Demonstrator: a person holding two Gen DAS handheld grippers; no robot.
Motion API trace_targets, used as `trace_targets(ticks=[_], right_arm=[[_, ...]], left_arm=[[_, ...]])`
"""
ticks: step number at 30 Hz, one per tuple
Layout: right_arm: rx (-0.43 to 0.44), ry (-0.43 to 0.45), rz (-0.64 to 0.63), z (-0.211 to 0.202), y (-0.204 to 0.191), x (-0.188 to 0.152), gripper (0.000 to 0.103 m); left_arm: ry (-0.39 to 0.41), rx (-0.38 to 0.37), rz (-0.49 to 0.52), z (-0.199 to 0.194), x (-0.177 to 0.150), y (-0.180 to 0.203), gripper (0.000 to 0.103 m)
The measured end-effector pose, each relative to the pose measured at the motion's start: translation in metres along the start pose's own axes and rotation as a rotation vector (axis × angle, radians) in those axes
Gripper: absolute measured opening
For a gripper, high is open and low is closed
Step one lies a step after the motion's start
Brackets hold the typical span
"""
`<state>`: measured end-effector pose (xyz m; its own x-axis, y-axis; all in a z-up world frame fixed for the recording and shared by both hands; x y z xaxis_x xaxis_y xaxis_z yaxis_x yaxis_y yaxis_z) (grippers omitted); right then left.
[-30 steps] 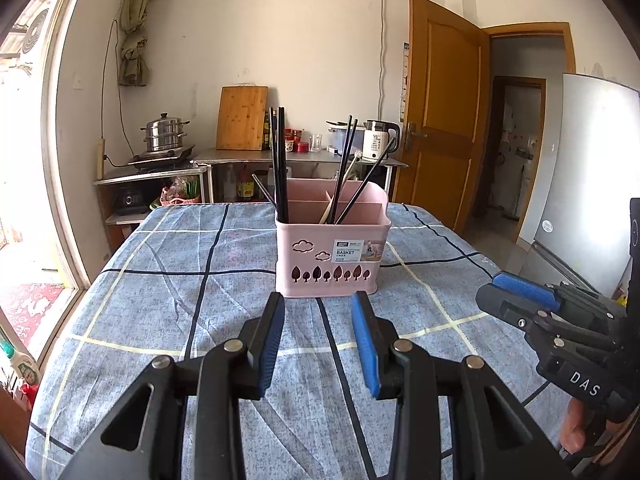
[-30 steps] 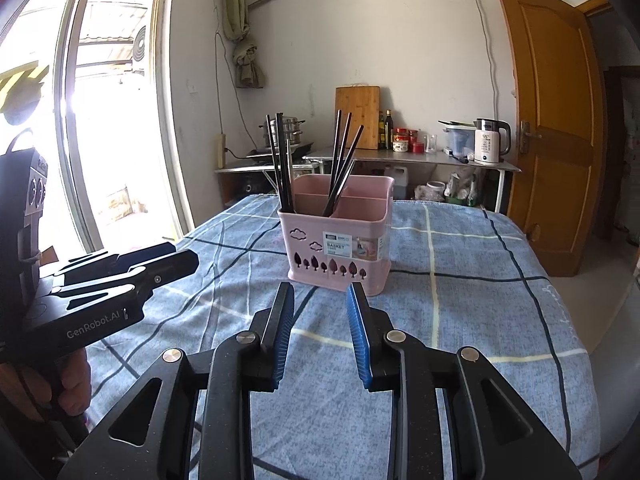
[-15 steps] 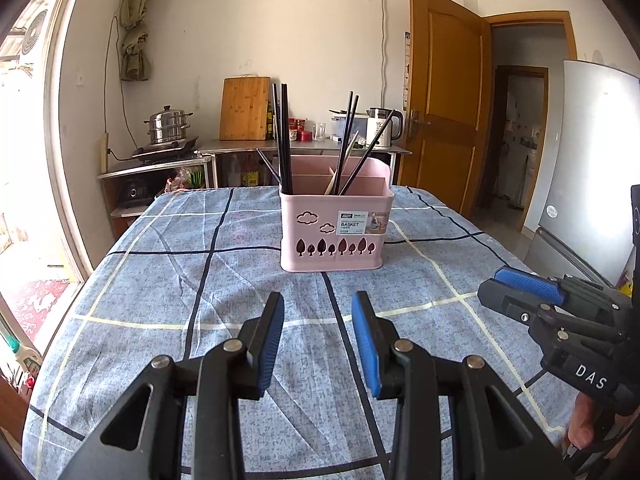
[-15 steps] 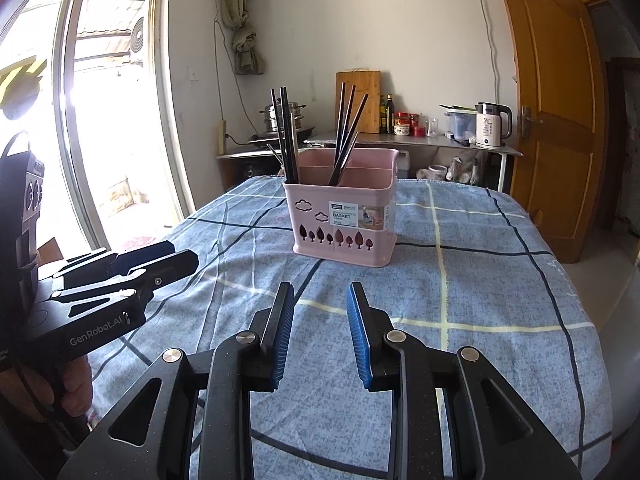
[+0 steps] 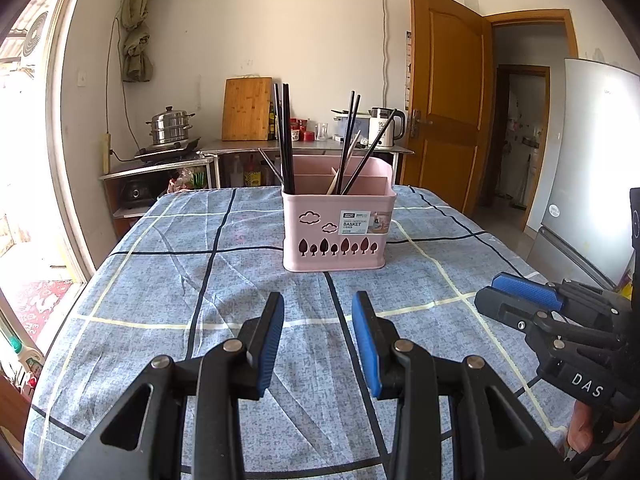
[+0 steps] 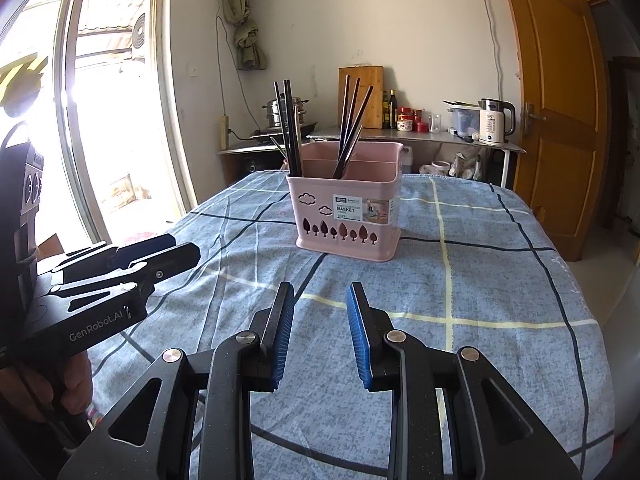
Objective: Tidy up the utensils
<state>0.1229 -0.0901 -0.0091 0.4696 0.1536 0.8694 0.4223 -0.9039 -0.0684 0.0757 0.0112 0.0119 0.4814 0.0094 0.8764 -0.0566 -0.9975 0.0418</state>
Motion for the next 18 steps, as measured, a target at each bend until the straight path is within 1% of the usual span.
trace_targets(ticks=[18], right_arm=[[0.003,-0.008,0.004,0.0007,0.0018,-0.0007,0.028]], left_arm=[[0.002,0.01,0.001,-0.0008,0.0,0.0005,0.037]])
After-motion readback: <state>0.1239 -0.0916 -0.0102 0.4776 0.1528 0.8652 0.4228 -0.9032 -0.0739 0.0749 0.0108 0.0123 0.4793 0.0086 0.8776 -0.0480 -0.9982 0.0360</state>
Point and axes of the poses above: each gripper's, at about its wrist camera, not at the fingertips, and z roughly the way its jaws point, y to its right, x to its top, the point moved 4 cm from there along z, roughly the way its jaws point, and after that the axes turned 1 degree about x, right-handed, at the moved point
